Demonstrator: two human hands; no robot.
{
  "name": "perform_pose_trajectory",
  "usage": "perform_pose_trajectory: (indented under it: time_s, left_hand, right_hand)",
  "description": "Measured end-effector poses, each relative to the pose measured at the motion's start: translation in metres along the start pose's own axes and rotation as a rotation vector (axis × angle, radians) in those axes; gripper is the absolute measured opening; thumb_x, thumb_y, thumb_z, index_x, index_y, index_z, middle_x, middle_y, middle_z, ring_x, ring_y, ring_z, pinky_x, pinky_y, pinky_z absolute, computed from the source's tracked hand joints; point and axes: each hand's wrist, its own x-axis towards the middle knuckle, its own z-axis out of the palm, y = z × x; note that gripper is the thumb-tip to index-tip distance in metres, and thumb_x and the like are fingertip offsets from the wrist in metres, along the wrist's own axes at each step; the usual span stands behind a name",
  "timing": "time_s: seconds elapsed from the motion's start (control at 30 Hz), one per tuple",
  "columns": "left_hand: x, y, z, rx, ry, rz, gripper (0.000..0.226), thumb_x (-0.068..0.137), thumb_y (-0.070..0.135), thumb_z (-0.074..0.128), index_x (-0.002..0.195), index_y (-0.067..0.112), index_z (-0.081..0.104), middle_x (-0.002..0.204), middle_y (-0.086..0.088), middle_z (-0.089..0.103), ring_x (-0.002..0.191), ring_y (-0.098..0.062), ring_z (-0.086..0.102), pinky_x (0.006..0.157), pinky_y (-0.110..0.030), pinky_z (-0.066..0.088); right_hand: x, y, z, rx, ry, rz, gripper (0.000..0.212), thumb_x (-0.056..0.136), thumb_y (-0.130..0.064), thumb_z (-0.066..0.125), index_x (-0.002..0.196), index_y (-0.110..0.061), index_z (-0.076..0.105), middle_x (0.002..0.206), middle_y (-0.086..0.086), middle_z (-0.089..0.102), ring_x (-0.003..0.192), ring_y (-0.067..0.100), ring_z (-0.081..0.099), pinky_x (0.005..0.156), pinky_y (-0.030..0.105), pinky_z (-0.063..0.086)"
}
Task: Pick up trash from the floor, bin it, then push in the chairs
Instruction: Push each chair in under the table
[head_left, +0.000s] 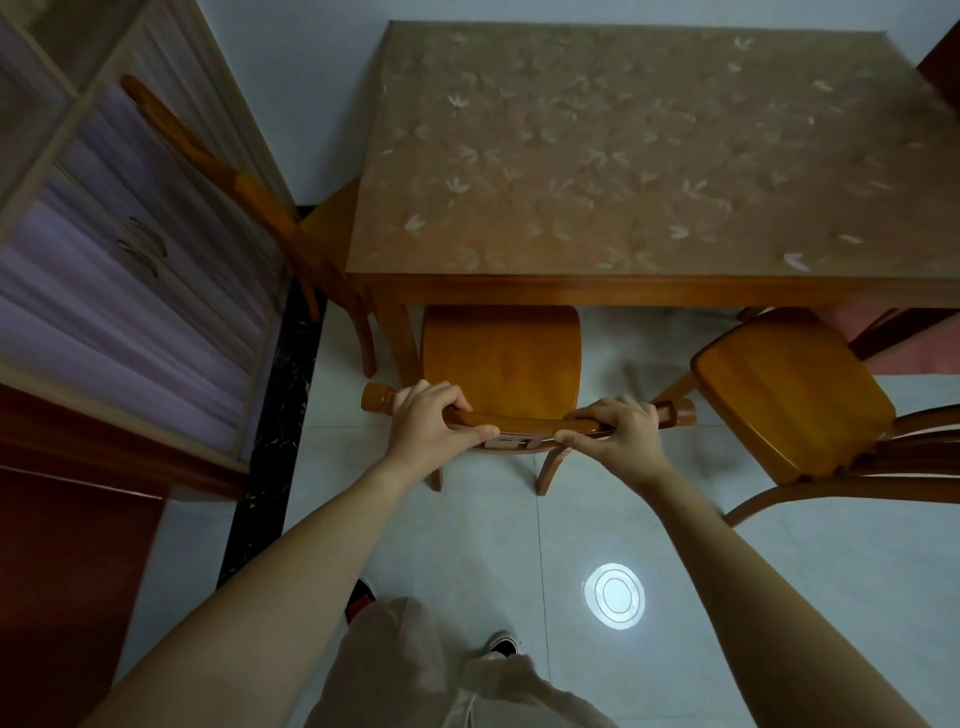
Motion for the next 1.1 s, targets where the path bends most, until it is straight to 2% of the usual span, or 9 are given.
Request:
perform_pose_trajectory:
  time_s: [0.17,0.3,0.4,0.63,0.8,0.97,1.1]
  left_hand:
    - [0.019,0.006,0.008,-0.007,-0.001,-0.032,0.043,0.065,0.073,0.066,0.076,0.033,0.053,0.085,0.018,0.055,0.096,-0.014,0.047,0.084,-0.032,0.027]
    - [0.032,0.011,0.004,-0.003,0.005,-0.063,0.04,0.068,0.064,0.072,0.08,0.029,0.057,0.087,0.015,0.052,0.098,-0.013,0.04,0.085,-0.031,0.027]
    - [0.041,0.009,0.005,0.014,0.001,-0.056,0.042,0.067,0.069,0.068,0.079,0.031,0.055,0.09,0.015,0.056,0.102,-0.015,0.045,0.086,-0.031,0.027]
    - [0.061,0.015,0.004,0.008,0.008,-0.055,0.041,0.068,0.066,0.07,0.08,0.028,0.057,0.089,0.014,0.055,0.1,-0.014,0.044,0.086,-0.03,0.025]
    - [0.072,0.016,0.005,0.008,0.007,-0.067,0.04,0.069,0.065,0.07,0.08,0.029,0.057,0.091,0.013,0.055,0.1,-0.013,0.041,0.087,-0.031,0.026]
    - [0.084,0.017,0.007,-0.003,0.003,-0.081,0.041,0.069,0.066,0.07,0.08,0.029,0.057,0.09,0.013,0.055,0.101,-0.015,0.043,0.087,-0.031,0.027]
    - [0.09,0.02,0.007,-0.009,0.013,-0.104,0.042,0.069,0.064,0.072,0.083,0.026,0.06,0.083,0.021,0.045,0.099,-0.012,0.037,0.088,-0.031,0.028]
  right_hand:
    - [0.02,0.008,-0.014,0.007,-0.042,0.02,0.05,0.07,-0.08,0.052,0.088,-0.038,0.072,0.082,-0.026,0.06,0.086,0.001,0.046,0.083,0.031,0.024]
    - [0.033,0.011,-0.013,0.003,-0.036,0.026,0.052,0.071,-0.078,0.052,0.09,-0.035,0.073,0.08,-0.029,0.057,0.086,0.001,0.045,0.084,0.033,0.026]
    - [0.042,0.014,-0.014,-0.002,-0.039,0.022,0.053,0.072,-0.077,0.053,0.091,-0.032,0.074,0.08,-0.028,0.057,0.086,0.001,0.045,0.085,0.035,0.027]
    - [0.063,0.021,-0.018,-0.016,-0.028,-0.004,0.053,0.072,-0.075,0.053,0.091,-0.031,0.075,0.081,-0.023,0.06,0.085,0.007,0.047,0.084,0.036,0.029]
    - [0.074,0.028,-0.019,-0.015,-0.015,-0.027,0.052,0.074,-0.078,0.054,0.09,-0.033,0.074,0.081,-0.03,0.055,0.085,0.007,0.047,0.082,0.032,0.024]
    - [0.086,0.033,-0.021,-0.017,-0.022,-0.028,0.056,0.073,-0.081,0.05,0.09,-0.033,0.074,0.084,-0.025,0.06,0.087,0.008,0.05,0.083,0.032,0.022]
    - [0.094,0.037,-0.022,-0.022,-0.021,-0.023,0.061,0.071,-0.083,0.048,0.091,-0.032,0.075,0.084,-0.025,0.06,0.087,0.008,0.05,0.085,0.033,0.026]
